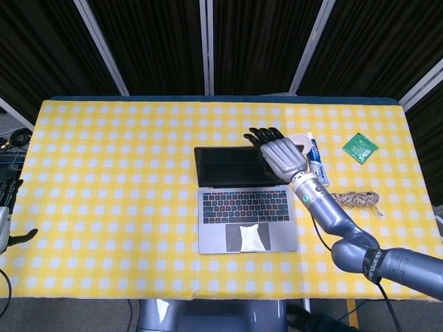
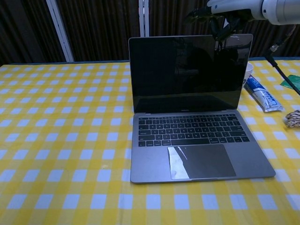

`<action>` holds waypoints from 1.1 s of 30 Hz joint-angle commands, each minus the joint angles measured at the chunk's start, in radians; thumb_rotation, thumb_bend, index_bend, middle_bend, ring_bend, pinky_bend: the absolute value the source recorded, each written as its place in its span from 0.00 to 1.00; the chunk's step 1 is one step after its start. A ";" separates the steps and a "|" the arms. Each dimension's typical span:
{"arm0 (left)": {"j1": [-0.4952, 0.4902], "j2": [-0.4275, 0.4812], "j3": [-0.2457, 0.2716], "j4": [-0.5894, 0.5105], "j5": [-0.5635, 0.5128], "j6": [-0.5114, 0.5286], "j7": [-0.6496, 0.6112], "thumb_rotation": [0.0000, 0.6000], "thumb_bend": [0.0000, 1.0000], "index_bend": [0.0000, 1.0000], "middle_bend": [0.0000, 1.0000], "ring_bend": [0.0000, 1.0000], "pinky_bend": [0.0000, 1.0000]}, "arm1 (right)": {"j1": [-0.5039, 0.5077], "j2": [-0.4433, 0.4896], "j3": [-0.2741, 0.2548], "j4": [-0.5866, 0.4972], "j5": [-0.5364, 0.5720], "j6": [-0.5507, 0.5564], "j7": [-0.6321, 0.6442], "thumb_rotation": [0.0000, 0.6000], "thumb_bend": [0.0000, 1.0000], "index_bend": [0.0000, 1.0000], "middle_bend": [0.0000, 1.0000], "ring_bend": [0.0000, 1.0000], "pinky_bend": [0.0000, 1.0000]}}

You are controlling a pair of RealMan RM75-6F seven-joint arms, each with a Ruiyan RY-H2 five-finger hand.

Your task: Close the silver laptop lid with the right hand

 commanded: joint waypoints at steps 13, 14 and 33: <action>-0.003 0.000 0.000 0.008 -0.006 -0.005 -0.005 1.00 0.00 0.00 0.00 0.00 0.00 | 0.088 -0.064 -0.064 0.086 0.178 0.027 -0.060 1.00 1.00 0.10 0.19 0.07 0.03; -0.004 -0.001 0.000 0.009 -0.007 -0.006 -0.004 1.00 0.00 0.00 0.00 0.00 0.00 | 0.091 -0.059 -0.065 0.083 0.183 0.026 -0.058 1.00 1.00 0.10 0.20 0.10 0.05; -0.006 -0.008 0.006 0.007 -0.002 -0.004 0.008 1.00 0.00 0.00 0.00 0.00 0.00 | 0.102 0.025 -0.083 -0.031 0.192 0.043 -0.015 1.00 1.00 0.21 0.36 0.28 0.21</action>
